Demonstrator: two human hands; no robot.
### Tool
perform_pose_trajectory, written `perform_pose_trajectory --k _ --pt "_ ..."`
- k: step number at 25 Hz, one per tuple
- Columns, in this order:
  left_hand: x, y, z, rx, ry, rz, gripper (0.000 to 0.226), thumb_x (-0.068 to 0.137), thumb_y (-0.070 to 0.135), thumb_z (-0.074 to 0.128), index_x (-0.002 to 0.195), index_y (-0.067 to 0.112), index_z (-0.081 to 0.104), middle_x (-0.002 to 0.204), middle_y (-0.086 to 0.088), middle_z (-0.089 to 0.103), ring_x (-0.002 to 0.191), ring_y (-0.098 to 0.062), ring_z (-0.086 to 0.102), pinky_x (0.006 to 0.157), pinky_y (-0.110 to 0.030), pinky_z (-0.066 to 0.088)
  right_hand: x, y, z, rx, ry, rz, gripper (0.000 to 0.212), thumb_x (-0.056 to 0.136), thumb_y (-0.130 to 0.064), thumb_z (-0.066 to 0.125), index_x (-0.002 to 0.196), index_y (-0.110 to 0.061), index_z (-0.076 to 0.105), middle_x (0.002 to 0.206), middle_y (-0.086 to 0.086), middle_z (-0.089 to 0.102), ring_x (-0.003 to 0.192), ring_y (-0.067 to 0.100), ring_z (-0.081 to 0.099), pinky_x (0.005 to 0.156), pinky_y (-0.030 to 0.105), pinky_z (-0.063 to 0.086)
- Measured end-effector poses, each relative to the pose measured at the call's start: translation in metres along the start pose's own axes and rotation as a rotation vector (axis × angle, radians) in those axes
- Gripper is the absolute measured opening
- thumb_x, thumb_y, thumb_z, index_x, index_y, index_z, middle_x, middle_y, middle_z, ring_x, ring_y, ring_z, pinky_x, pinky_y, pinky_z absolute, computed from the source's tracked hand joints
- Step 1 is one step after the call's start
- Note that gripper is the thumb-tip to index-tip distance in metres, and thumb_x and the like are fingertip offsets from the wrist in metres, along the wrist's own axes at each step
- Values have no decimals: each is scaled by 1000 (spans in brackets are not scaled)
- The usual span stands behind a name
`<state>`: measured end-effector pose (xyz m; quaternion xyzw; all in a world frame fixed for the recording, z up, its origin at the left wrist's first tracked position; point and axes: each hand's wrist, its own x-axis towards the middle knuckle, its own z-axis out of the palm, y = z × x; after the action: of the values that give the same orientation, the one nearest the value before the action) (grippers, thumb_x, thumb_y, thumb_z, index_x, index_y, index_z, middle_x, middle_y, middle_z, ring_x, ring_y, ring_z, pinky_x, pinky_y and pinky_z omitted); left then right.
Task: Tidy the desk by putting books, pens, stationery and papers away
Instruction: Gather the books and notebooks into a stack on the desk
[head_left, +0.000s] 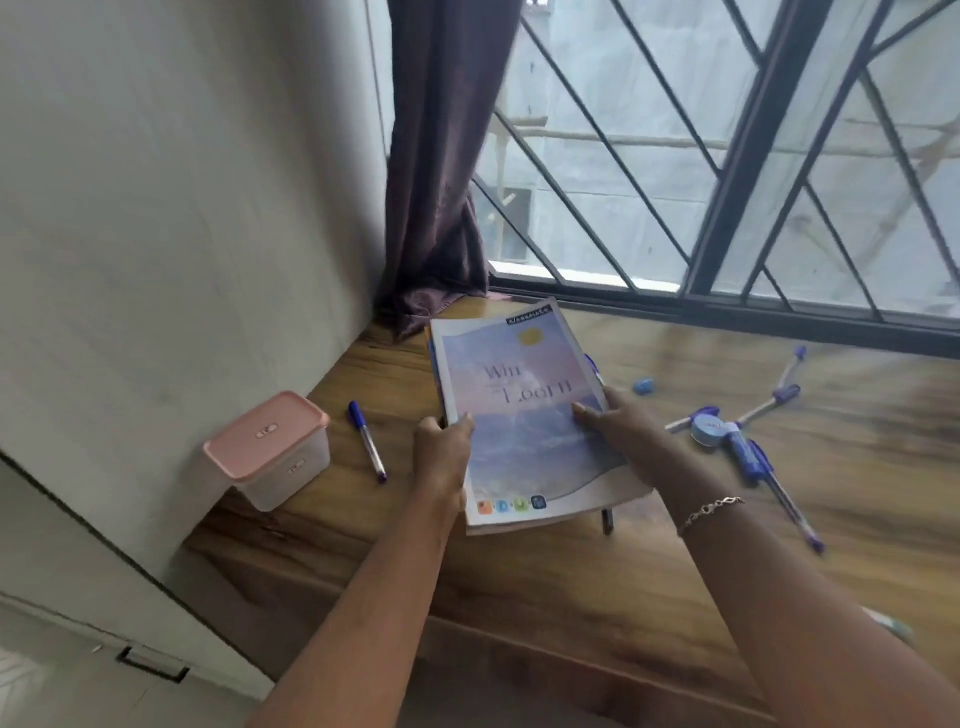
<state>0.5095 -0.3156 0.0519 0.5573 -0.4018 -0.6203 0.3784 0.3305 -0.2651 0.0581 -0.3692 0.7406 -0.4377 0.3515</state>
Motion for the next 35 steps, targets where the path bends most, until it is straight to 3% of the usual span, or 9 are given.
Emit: perform_pose_trajectory --k 5,12,16,20,22,25,29,32,35 --pt "-30 -25 50 22 -103 43 13 88 12 57 77 15 50 104 -25 65 100 -39 63 86 -59 50 -39 34 -57 -61 154 -2 26 91 -19 56 112 -3 57 100 10 60 95 25 58 80 33 46" --pt "-118 -68 151 34 -255 59 11 91 8 53 101 5 57 106 -22 65 96 -37 64 86 -56 52 -104 93 -176 -64 298 93 29 89 -19 58 111 -1 60 109 21 65 100 36 62 89 50 50" --pt "-187 -98 226 62 -345 22 4 91 8 52 88 11 55 105 -23 65 96 -37 64 87 -55 52 -158 131 -265 -42 398 153 25 90 -19 57 110 -4 60 109 18 65 103 35 61 88 43 49" --pt "-242 -135 298 91 -433 21 10 89 8 53 80 12 56 102 -23 66 95 -37 65 86 -56 52 -207 172 -342 35 471 178 4 92 -15 56 88 -15 56 101 13 65 90 29 62 75 36 51" --pt "-274 -148 330 107 -495 33 4 87 10 54 85 9 58 99 -20 66 93 -36 65 85 -55 53 -233 192 -377 41 511 214 4 92 -16 55 94 -12 56 100 14 64 89 28 62 75 37 51" --pt "-312 -166 373 125 -618 12 21 78 20 56 97 10 57 99 -16 66 90 -32 65 83 -52 54 -264 217 -425 -6 589 262 18 92 -17 55 105 -5 58 102 14 65 92 29 63 75 35 51" --pt "-335 -189 421 264 -728 -59 20 85 16 56 101 3 54 104 -18 63 93 -33 64 82 -51 55 -287 250 -472 -47 666 334 24 92 -15 55 111 0 59 103 15 65 96 32 62 84 40 49" --pt "-335 -206 449 452 -743 11 7 86 17 56 85 13 51 106 -15 63 94 -31 64 84 -49 54 -290 270 -496 -76 668 385 24 93 -15 54 110 2 57 97 13 61 88 26 58 74 31 44" --pt "-334 -210 463 655 -759 77 9 88 19 53 81 13 49 106 -14 64 94 -32 64 81 -48 56 -278 286 -508 -141 632 420 26 93 -19 53 110 0 58 106 16 64 93 29 61 79 34 48"
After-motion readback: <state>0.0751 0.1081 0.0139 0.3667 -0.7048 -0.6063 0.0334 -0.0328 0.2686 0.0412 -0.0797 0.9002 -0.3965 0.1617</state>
